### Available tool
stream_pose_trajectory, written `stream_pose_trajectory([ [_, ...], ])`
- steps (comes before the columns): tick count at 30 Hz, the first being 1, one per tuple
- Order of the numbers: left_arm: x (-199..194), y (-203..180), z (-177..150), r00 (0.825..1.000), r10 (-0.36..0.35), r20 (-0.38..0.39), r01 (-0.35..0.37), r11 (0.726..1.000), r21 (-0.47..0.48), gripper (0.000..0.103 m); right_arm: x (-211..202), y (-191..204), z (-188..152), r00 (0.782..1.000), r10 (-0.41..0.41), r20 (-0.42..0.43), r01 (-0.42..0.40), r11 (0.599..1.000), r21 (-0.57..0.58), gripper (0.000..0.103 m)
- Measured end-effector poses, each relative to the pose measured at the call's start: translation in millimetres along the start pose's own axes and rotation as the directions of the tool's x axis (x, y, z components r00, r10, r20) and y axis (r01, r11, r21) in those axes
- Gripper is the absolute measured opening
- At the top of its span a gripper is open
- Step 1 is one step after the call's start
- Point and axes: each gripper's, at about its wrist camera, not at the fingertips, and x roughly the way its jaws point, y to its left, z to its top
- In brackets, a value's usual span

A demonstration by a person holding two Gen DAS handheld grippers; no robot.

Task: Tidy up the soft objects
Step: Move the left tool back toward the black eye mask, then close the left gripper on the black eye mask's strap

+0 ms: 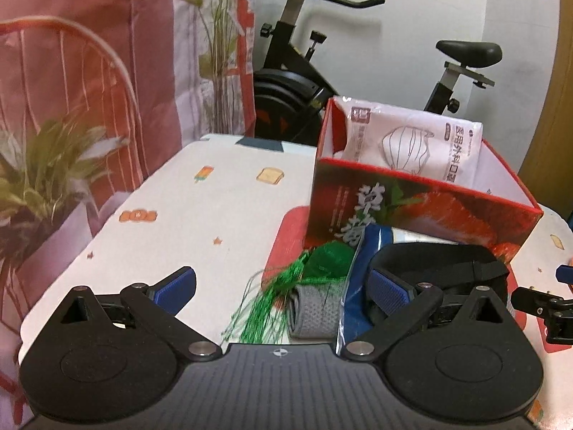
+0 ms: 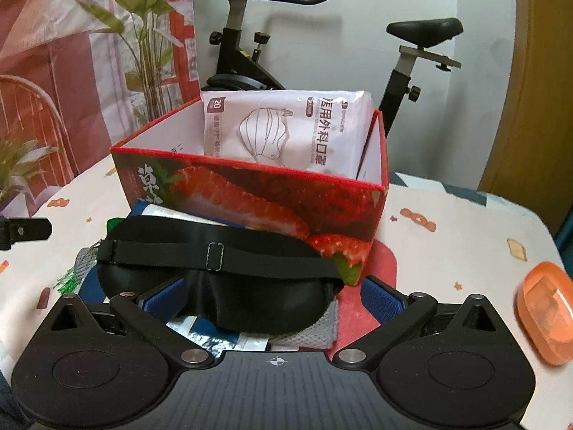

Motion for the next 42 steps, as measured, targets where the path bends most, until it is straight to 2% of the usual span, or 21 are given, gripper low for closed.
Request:
stream_pose_trajectory([
  [12,5.6,1.3,-29.2,0.996,-0.022,-0.091,0.019,0.999,-0.036,0.1,10.6,4.1,-29.1,0.997,0.024,-0.069,-0.024,1.0,0.011,0.103],
  [18,8.3,-1.9,-32.1,0.994,-0.047,-0.097,0.044,0.998,-0.033,0.095,13.3,3.7,-31.7,0.997,0.031,-0.073,-0.03,1.0,0.009,0.101],
  [20,8.7,-3.1,-32.8,0.994,-0.052,-0.099,0.049,0.998,-0.034,0.09,14.4,3.0,-32.0,0.997,0.034,-0.077,-0.033,0.999,0.01,0.099],
  [27,10.4,-6.1,-26.7,0.994,-0.06,-0.095,0.058,0.998,-0.024,0.088,19.5,-2.6,-29.1,0.996,0.039,-0.086,-0.037,0.999,0.022,0.099],
  [31,11.5,-9.6,-22.7,0.992,-0.089,-0.087,0.088,0.996,-0.018,0.076,23.4,-5.3,-30.5,0.995,0.039,-0.092,-0.037,0.999,0.026,0.097],
  [35,18.0,-20.6,-16.9,0.991,-0.112,-0.079,0.112,0.994,0.0,0.059,27.4,-6.3,-30.1,0.995,0.04,-0.094,-0.038,0.999,0.027,0.094],
  [39,29.3,-32.5,-10.6,0.987,-0.145,-0.074,0.146,0.989,0.014,0.059,29.6,-9.2,-29.2,0.994,0.059,-0.091,-0.057,0.998,0.033,0.091],
  [42,34.9,-34.4,-8.0,0.98,-0.192,-0.06,0.19,0.981,-0.027,0.059,31.8,-13.7,-29.3,0.991,0.089,-0.098,-0.085,0.995,0.043,0.09],
])
